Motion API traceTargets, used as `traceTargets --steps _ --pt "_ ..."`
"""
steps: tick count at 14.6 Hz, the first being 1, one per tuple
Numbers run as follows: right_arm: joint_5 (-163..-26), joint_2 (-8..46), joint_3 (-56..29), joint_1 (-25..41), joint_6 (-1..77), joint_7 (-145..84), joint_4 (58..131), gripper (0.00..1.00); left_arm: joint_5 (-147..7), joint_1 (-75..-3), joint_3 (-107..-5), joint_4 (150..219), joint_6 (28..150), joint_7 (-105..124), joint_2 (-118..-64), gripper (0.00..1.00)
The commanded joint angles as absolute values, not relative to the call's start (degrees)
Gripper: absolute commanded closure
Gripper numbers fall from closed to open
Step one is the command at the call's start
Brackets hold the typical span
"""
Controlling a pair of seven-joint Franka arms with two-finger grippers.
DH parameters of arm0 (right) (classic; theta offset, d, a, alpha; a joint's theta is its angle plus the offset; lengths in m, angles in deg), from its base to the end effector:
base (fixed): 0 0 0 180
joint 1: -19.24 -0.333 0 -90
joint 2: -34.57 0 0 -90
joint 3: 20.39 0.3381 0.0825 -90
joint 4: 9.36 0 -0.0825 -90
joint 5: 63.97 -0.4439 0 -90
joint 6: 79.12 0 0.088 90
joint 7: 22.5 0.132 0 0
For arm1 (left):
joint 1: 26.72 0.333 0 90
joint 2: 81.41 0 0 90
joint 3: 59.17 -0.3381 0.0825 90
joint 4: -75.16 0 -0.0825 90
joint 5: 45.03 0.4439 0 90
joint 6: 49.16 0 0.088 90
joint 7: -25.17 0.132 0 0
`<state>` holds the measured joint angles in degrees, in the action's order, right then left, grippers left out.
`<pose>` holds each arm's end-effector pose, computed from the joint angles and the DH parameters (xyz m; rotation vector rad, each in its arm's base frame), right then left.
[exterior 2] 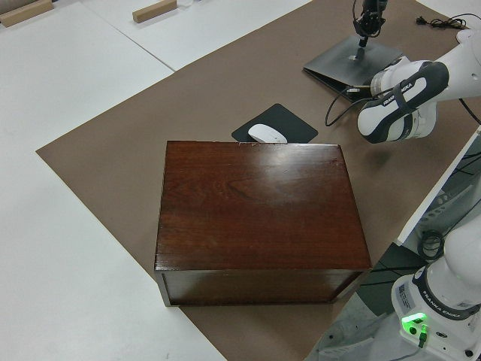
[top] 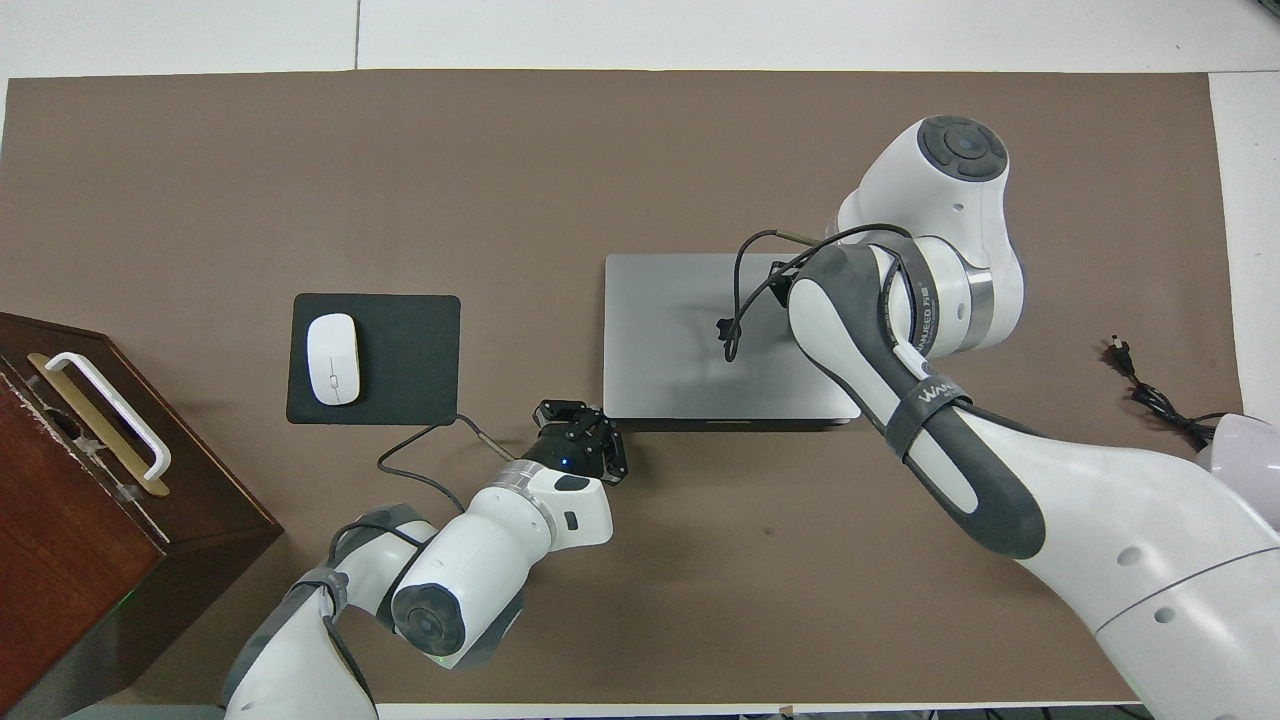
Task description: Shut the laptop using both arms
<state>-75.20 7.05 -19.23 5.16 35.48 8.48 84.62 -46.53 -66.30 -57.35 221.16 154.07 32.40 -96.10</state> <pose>0.6940 0.2046 0.2931 -2.9574 0.5520 0.2751 0.4103 -0.3576 0.2097 2.5144 -1.0876 1.0166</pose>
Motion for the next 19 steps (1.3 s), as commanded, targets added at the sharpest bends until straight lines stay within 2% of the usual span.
traceTargets --steps 1,4,7,10,15,17,18,19 --pt "-76.8 9.9 -19.3 5.9 34.3 7.3 82.8 1.0 -47.1 -68.0 -58.0 226.2 151.4 33.3 -98.5 1.0" --pt "-75.7 13.0 -19.7 7.5 36.4 5.5 81.0 1.0 -47.1 -67.8 -58.0 225.9 151.4 33.3 -98.6 1.0" --pt "-75.6 13.6 -19.8 10.0 39.4 3.3 78.0 1.0 -47.1 -67.3 -57.9 225.3 151.5 31.9 -98.1 1.0" --pt "-75.5 13.5 -19.8 12.6 44.3 0.1 77.3 1.0 -47.1 -67.4 -57.9 225.3 151.4 27.7 -95.8 1.0" --pt "-69.7 13.4 -19.9 14.0 44.7 -4.5 76.9 1.0 -47.1 -66.7 -57.9 225.6 147.2 27.5 -91.2 1.0" --pt "-64.5 13.4 -19.7 14.8 44.6 -5.9 75.3 0.58 -47.1 -65.4 -57.9 225.6 142.0 27.8 -87.6 1.0" --pt "-63.7 13.4 -19.7 14.8 44.6 -6.0 74.8 0.32 -47.1 -65.0 -57.9 225.5 138.4 27.9 -85.5 1.0" --pt "-63.5 13.4 -19.7 14.8 44.6 -6.1 74.8 0.19 -47.1 -64.6 -57.9 225.5 134.4 28.2 -83.2 1.0"
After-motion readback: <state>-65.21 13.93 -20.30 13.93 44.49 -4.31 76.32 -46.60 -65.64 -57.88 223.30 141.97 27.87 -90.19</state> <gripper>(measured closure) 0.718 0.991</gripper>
